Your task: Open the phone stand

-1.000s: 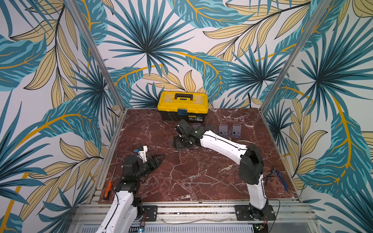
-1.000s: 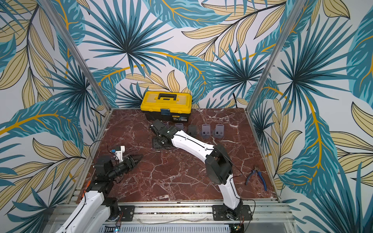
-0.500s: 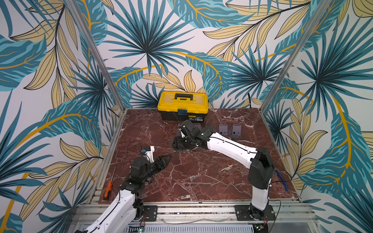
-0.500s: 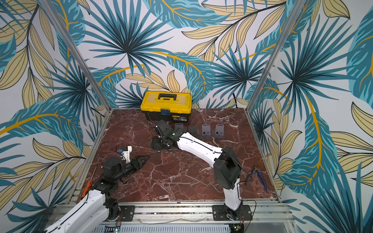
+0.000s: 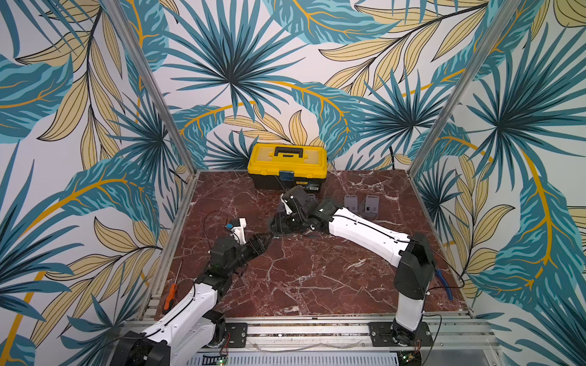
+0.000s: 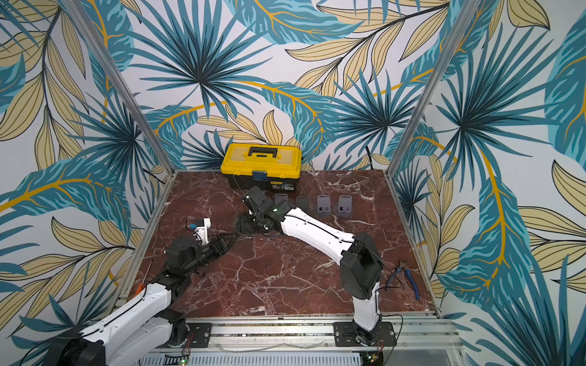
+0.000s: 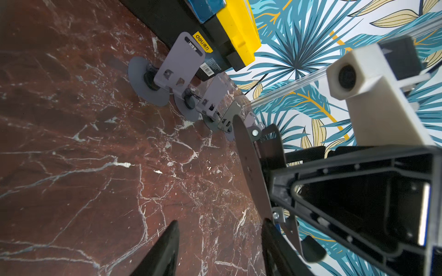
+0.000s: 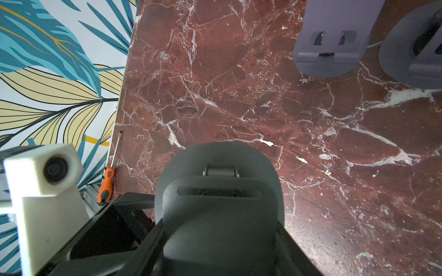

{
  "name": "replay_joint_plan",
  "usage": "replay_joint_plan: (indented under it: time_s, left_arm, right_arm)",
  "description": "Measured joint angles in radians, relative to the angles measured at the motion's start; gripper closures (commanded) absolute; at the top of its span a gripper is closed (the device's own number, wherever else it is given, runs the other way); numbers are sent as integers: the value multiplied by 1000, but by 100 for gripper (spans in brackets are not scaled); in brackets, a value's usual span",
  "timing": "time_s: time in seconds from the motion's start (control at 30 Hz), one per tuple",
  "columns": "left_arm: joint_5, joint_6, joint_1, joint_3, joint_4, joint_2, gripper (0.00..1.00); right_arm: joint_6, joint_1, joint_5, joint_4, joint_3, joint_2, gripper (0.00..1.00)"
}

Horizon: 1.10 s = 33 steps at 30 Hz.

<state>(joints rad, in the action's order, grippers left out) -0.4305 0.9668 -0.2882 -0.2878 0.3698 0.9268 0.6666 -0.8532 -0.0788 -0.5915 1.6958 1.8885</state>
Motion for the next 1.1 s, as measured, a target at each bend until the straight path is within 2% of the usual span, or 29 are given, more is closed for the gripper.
replay_joint_plan:
  time_s: [0.37,0.93,1.1]
  left_arm:
    - [-12,-11,-12,-5,16,20,46]
    - [-33,-9,-16,-5,31,-30,46]
    - [-33,-11,-17,-5,36,-6,49]
  right_arm:
    - [0,0,0,2,0,-3,68]
    - [-5,0,11,3,12,-4,68]
    - [-5,0,7,3,12,-4,68]
